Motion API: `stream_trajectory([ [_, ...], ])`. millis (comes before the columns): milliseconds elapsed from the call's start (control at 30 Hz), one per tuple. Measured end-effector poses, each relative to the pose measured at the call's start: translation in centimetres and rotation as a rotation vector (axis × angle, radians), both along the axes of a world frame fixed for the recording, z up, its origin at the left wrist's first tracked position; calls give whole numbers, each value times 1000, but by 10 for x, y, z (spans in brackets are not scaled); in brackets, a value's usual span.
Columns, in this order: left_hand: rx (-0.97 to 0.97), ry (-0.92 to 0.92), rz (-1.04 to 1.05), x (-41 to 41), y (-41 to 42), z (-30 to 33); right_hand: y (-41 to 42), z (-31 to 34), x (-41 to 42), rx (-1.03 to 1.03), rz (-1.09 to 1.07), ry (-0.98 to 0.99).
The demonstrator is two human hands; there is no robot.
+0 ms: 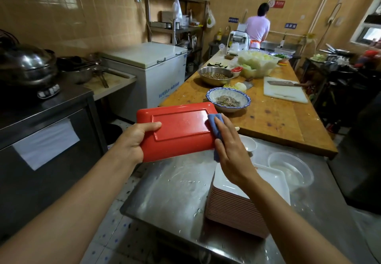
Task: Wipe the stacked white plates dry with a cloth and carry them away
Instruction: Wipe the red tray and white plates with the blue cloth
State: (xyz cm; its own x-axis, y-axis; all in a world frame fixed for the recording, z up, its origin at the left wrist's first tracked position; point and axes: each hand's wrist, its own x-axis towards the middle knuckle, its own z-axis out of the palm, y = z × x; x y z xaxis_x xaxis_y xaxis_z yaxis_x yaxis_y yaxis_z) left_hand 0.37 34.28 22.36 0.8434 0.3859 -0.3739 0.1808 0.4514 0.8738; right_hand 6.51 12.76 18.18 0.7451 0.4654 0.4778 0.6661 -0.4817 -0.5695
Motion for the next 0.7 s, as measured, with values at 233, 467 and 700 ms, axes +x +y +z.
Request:
stream_trajectory([
  [233,-148,65,37,9,-35,0,32,-15,-37,31,-28,-180],
  [467,-327,21,-2,9,-33,-13,66,-27,-71,-1,129,-218],
  [700,-195,-8,103,1,-23,-22,43,-11,-20,-113,16,-103],
])
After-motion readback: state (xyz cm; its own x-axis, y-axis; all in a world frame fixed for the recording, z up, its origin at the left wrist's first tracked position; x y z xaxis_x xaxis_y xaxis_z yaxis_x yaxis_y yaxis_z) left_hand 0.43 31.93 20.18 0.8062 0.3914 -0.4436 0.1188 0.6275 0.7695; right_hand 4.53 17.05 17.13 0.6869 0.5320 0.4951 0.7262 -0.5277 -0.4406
